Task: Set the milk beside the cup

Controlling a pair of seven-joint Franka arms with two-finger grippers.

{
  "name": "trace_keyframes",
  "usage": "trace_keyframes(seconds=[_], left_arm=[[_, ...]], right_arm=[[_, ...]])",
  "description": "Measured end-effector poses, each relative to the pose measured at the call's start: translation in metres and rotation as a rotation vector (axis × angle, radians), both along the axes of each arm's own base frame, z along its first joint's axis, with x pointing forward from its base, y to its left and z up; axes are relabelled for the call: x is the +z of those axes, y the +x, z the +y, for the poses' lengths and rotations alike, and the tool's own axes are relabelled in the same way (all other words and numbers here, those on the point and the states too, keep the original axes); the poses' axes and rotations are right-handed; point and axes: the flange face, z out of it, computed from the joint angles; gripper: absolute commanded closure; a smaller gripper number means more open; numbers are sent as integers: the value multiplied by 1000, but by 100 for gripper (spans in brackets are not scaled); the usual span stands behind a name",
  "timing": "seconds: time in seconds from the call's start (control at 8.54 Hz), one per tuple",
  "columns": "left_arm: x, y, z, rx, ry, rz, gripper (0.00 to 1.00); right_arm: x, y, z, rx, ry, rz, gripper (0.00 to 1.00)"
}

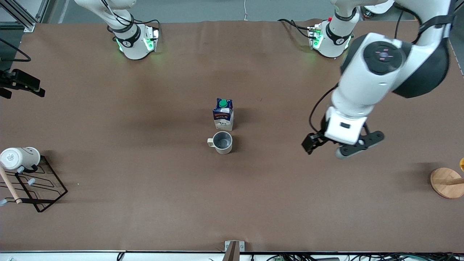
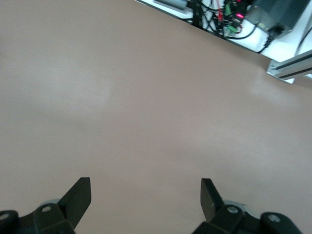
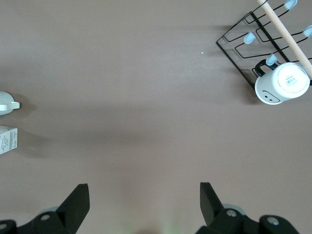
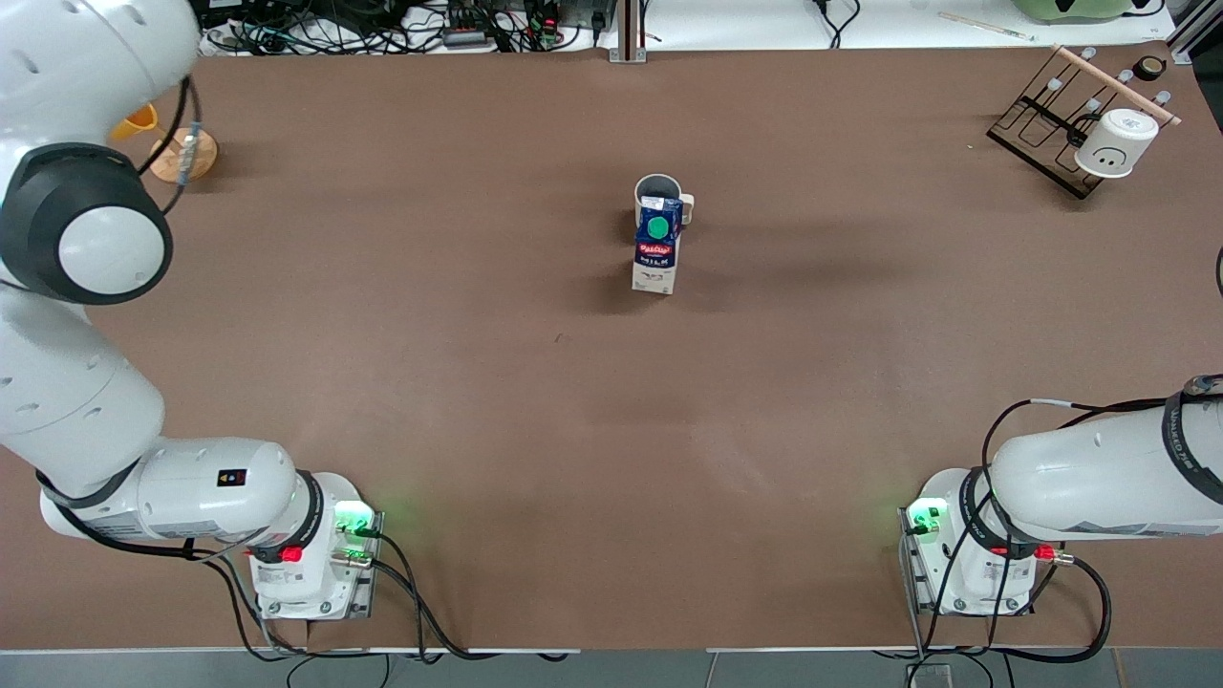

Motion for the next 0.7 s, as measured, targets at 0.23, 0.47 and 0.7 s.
trace_keyframes(seconds=[0.23, 0.47, 0.7], left_arm=[[51, -11, 108, -126, 4, 38, 0], [88, -47, 161, -260, 18, 84, 0], [111, -78, 170, -291, 20, 94, 0]], right_arm=[[-1, 0, 1, -5, 0, 5, 0], [0, 0, 1, -6, 1, 5, 0], [-1, -1, 2, -6, 1, 8, 0]])
